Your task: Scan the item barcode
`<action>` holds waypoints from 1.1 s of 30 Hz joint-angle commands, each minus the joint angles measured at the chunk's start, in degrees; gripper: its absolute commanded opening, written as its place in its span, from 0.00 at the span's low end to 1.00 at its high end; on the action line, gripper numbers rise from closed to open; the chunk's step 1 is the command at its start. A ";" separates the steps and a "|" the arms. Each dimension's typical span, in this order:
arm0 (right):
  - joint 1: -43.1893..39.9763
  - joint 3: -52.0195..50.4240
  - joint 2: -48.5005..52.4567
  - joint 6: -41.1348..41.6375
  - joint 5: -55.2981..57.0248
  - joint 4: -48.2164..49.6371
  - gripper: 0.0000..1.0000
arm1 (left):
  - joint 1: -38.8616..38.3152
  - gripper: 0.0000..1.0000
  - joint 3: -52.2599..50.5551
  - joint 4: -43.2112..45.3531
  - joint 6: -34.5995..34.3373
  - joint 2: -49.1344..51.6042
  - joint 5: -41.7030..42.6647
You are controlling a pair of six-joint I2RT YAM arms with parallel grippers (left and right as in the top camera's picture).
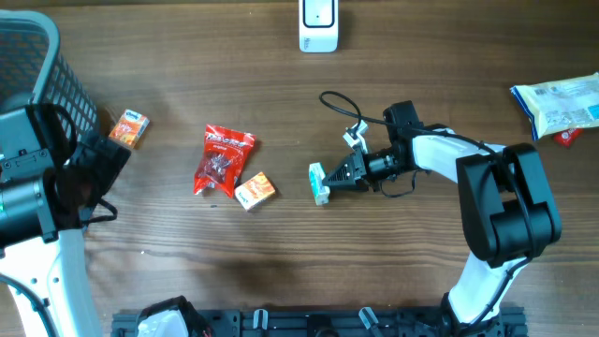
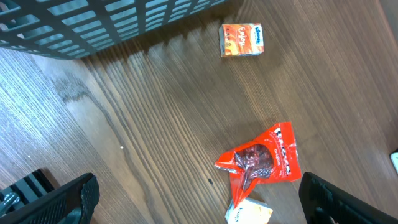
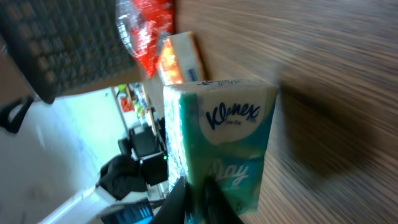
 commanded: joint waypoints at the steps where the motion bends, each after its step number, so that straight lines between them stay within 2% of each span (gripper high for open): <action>1: -0.04 -0.09 -0.55 6.73 14.40 -0.50 0.50 | 0.42 1.00 0.00 -0.09 0.04 -0.22 0.46; 6: -0.59 2.71 -0.59 6.64 26.38 -8.63 0.74 | 0.42 1.00 0.00 0.02 0.04 -0.20 0.46; 8: -0.94 4.83 -0.66 5.14 28.41 -12.61 0.78 | 0.42 1.00 0.00 0.04 0.04 -0.20 0.46; 13: -1.05 14.43 -1.66 -0.07 31.80 -24.44 0.82 | 0.42 1.00 0.00 -0.02 0.04 -0.20 0.46; 17: -1.03 18.73 -4.00 -3.21 31.76 -29.53 0.82 | 0.42 1.00 0.00 -0.04 0.04 -0.22 0.46; 23: 2.58 19.61 -11.06 -11.47 32.39 -34.93 0.82 | 0.42 1.00 0.00 0.00 0.02 -0.20 0.46; 25: 6.14 19.61 -13.22 -10.88 37.29 -35.54 0.82 | 0.42 1.00 0.00 0.00 0.02 -0.20 0.46; 28: 13.22 19.61 -14.80 -5.18 51.89 -35.45 0.83 | 0.42 1.00 0.00 0.00 0.02 -0.20 0.46; 32: 22.45 19.54 -14.25 1.22 65.94 -34.03 0.99 | 0.42 1.00 0.00 0.02 0.02 -0.20 0.46; 33: 24.79 19.54 -13.79 3.19 68.96 -33.24 0.99 | 0.42 1.00 0.00 0.02 0.02 -0.20 0.46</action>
